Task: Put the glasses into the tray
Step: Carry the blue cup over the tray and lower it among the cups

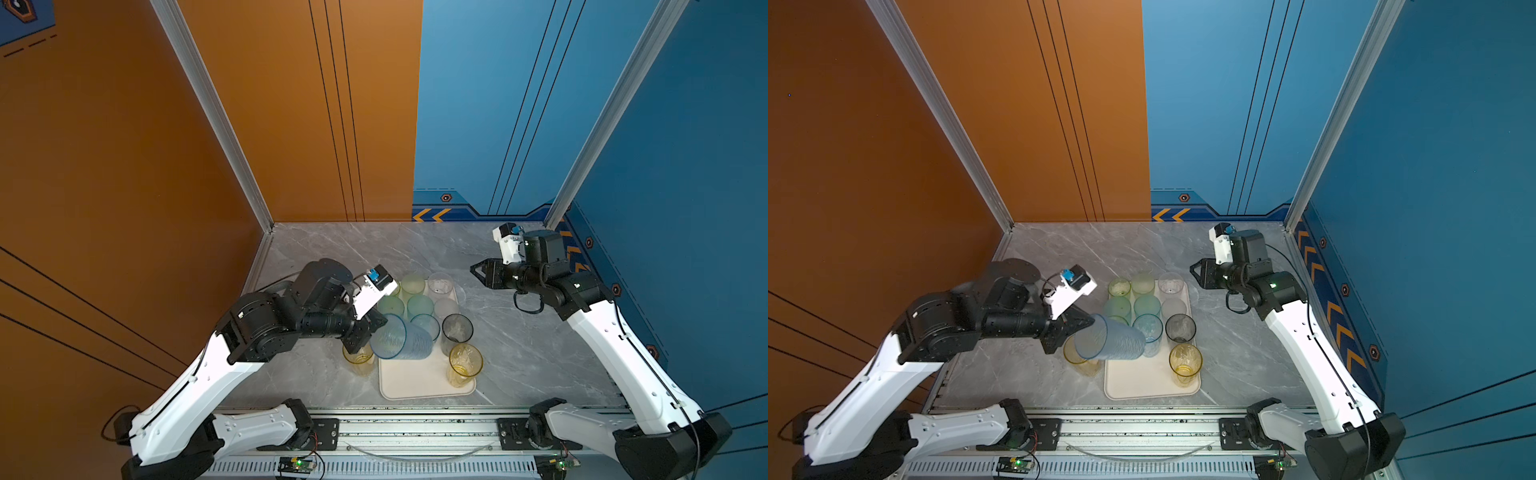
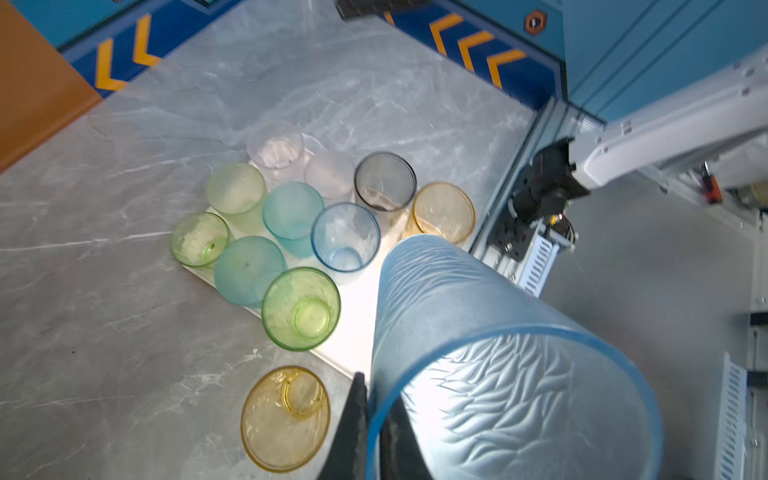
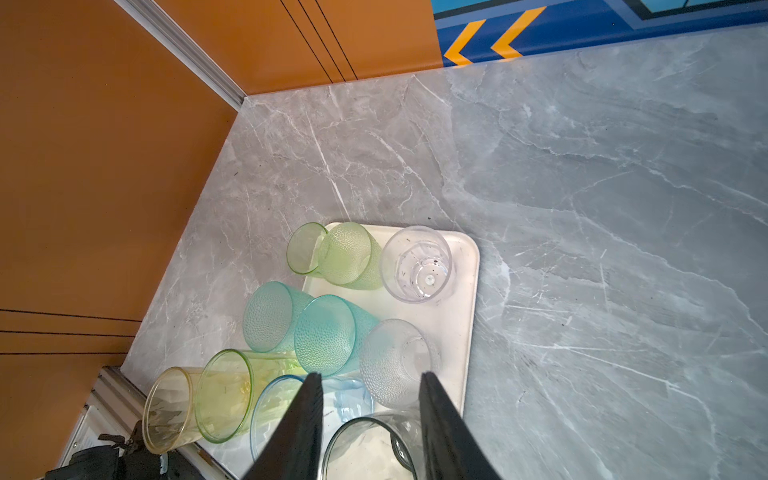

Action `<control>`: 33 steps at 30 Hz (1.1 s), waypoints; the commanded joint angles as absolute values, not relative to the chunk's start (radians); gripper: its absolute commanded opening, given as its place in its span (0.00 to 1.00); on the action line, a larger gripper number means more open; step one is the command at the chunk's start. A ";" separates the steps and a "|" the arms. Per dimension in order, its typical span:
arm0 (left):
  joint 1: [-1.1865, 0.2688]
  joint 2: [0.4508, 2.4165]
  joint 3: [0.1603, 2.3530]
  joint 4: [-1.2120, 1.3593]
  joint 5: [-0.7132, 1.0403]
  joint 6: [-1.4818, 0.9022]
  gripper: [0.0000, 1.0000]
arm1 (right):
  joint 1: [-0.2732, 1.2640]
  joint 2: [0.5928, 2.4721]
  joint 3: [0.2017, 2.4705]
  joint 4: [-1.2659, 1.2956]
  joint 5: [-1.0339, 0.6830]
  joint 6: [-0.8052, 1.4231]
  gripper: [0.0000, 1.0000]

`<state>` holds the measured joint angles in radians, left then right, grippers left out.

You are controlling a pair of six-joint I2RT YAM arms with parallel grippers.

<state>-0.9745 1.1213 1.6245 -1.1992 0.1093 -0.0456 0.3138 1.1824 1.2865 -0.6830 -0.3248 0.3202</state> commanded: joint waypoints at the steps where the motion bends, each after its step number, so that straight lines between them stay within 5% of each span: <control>1: -1.068 1.201 1.681 -1.298 0.010 -0.073 0.01 | 0.310 1.190 1.324 -0.653 -0.367 0.341 0.37; 19: -1.150 1.587 1.740 -1.323 -0.058 -0.037 0.00 | 0.313 1.166 1.313 -0.640 -0.387 0.343 0.37; 33: -1.129 1.618 1.592 -1.153 0.016 -0.076 0.00 | 0.327 1.181 1.306 -0.622 -0.382 0.345 0.37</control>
<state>-1.1400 1.6108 1.6150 -1.1950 -0.0143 -0.0540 0.3218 1.1847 1.3060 -0.6498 -0.3672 0.3382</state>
